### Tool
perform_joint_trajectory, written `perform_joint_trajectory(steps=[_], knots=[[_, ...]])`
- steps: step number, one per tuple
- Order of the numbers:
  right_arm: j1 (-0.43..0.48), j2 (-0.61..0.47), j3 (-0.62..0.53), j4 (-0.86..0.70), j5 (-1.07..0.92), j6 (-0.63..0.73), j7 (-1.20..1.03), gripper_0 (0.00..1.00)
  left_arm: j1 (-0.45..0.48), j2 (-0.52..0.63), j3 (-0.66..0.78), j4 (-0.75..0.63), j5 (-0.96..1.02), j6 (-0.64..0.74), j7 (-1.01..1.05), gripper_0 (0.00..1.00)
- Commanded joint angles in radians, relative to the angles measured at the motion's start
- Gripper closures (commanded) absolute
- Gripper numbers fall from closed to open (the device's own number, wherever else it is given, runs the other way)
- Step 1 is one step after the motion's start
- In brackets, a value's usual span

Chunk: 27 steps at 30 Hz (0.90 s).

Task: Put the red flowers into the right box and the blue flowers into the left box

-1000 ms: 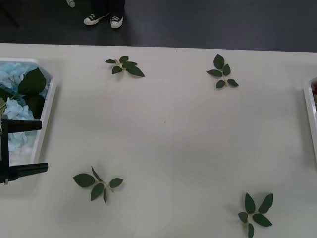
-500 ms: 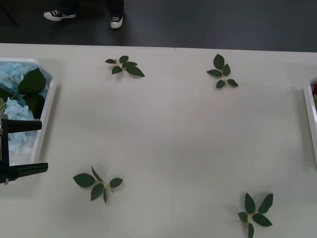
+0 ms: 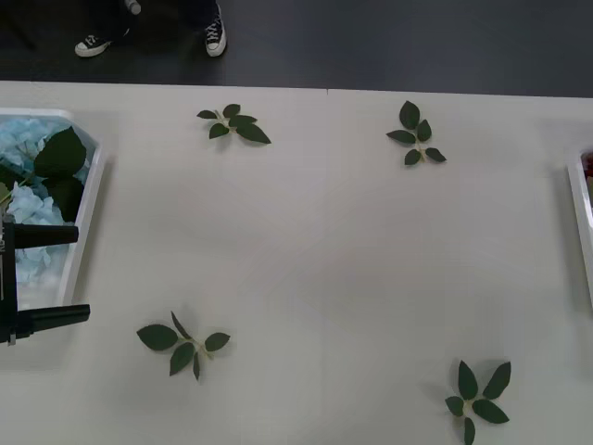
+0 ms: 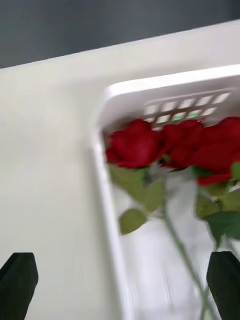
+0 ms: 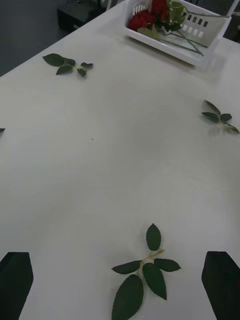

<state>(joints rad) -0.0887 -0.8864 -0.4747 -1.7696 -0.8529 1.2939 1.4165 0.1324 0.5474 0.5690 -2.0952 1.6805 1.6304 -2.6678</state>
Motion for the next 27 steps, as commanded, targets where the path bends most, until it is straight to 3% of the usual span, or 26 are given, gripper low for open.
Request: perform_joint_trajectory(steps=[1,10,14,21,27], knots=[[-0.040,-0.037,0.025,-0.054,-0.121,0.090,0.025,0.00,-0.016,0.000,0.009,-0.025,0.001,-0.009,-0.037,0.00],[-0.134,-0.069,0.372,-0.125,-0.150,0.105,0.122,0.00,-0.016,0.000,0.009,-0.025,0.001,-0.009,-0.037,0.00],[-0.169,-0.063,0.466,-0.157,-0.150,0.091,0.102,0.00,-0.016,0.000,0.009,-0.025,0.001,-0.009,-0.037,0.00],[-0.178,-0.040,0.492,-0.217,-0.166,0.084,0.050,0.00,-0.016,0.000,0.009,-0.025,0.001,-0.009,-0.037,0.00],[-0.146,-0.040,0.409,-0.297,-0.281,0.165,0.061,0.00,-0.016,0.000,0.009,-0.025,0.001,-0.009,-0.037,0.00]])
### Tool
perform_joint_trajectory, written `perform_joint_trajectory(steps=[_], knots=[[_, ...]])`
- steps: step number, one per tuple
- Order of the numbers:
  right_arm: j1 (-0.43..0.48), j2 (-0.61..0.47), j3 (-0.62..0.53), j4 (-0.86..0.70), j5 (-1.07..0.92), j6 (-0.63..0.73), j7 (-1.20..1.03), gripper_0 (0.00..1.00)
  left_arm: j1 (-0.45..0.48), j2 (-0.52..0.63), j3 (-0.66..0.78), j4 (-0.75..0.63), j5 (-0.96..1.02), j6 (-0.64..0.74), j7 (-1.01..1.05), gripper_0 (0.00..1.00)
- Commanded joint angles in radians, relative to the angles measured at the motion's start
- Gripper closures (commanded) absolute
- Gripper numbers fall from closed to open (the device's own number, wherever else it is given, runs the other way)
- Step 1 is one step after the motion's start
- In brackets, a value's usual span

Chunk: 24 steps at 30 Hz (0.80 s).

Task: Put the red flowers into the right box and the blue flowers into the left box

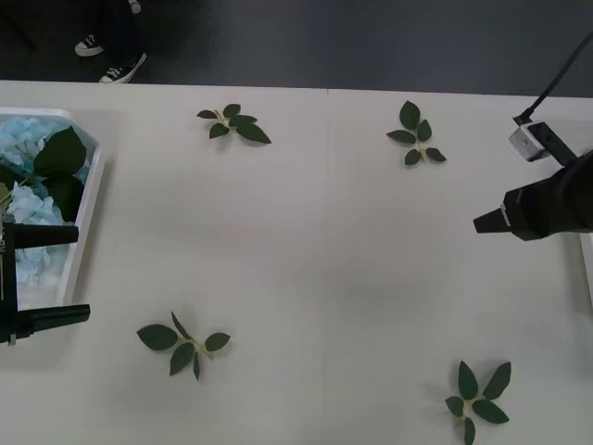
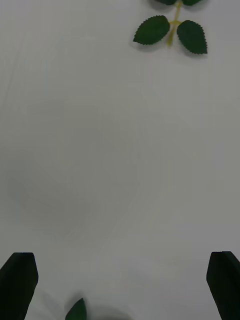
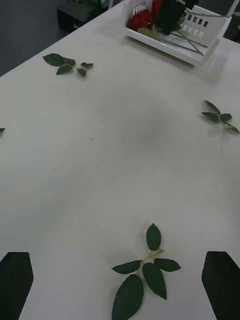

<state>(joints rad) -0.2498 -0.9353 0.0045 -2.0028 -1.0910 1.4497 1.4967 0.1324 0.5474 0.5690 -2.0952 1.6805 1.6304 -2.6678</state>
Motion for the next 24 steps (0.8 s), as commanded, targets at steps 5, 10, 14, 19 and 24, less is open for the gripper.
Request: perform_joint_trajectory(steps=[5,10,14,19,24], knots=[[0.060,0.015,-0.106,-0.105,-0.081,0.017,-0.019,0.00,-0.016,0.000,0.009,-0.025,0.001,-0.009,-0.037,0.00],[0.067,0.033,-0.107,-0.102,-0.075,0.017,-0.026,0.00,-0.016,0.000,0.009,-0.025,0.001,-0.009,-0.037,0.00],[0.067,0.033,-0.107,-0.102,-0.075,0.017,-0.026,0.00,-0.016,0.000,0.009,-0.025,0.001,-0.009,-0.037,0.00],[0.067,0.033,-0.107,-0.102,-0.075,0.017,-0.026,0.00,-0.016,0.000,0.009,-0.025,0.001,-0.009,-0.037,0.00],[0.067,0.033,-0.107,-0.102,-0.075,0.017,-0.026,0.00,-0.016,0.000,0.009,-0.025,0.001,-0.009,-0.037,0.00]])
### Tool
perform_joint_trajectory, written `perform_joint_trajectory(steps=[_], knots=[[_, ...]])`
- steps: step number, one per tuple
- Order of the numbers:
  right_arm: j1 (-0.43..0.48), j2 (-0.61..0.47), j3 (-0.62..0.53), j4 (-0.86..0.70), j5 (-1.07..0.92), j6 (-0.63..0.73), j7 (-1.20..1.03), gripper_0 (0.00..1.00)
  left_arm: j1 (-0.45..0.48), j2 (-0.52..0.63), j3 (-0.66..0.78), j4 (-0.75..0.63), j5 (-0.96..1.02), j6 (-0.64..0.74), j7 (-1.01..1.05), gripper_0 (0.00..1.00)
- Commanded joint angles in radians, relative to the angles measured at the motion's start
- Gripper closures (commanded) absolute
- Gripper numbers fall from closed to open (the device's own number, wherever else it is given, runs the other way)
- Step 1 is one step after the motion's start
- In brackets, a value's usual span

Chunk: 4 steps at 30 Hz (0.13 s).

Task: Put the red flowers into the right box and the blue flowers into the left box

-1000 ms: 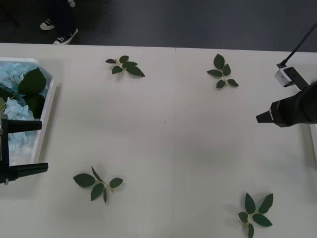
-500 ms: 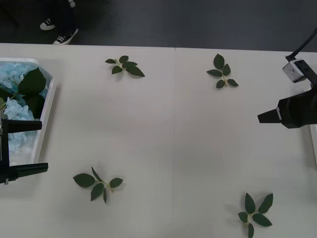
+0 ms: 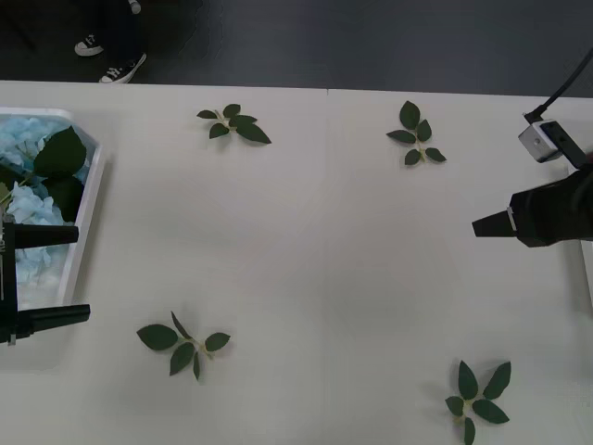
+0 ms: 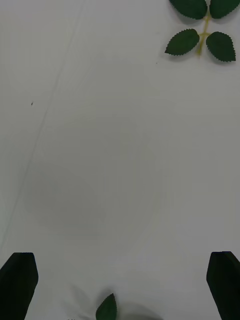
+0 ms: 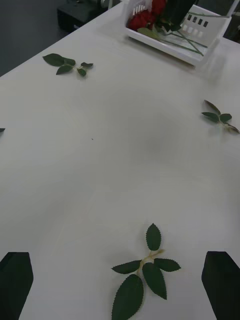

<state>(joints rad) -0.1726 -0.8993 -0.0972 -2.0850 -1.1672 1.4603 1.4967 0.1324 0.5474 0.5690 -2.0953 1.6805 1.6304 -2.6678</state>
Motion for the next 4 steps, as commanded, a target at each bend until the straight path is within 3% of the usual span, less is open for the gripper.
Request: perform_joint_trajectory(steps=[1,4], knots=[[-0.010,-0.003,-0.006,-0.020,0.001,0.006,-0.026,0.00,-0.016,0.000,0.009,-0.025,0.001,-0.009,-0.037,0.00],[-0.010,-0.003,-0.006,-0.020,0.001,0.006,-0.026,0.00,-0.016,0.000,0.009,-0.025,0.001,-0.009,-0.037,0.00]])
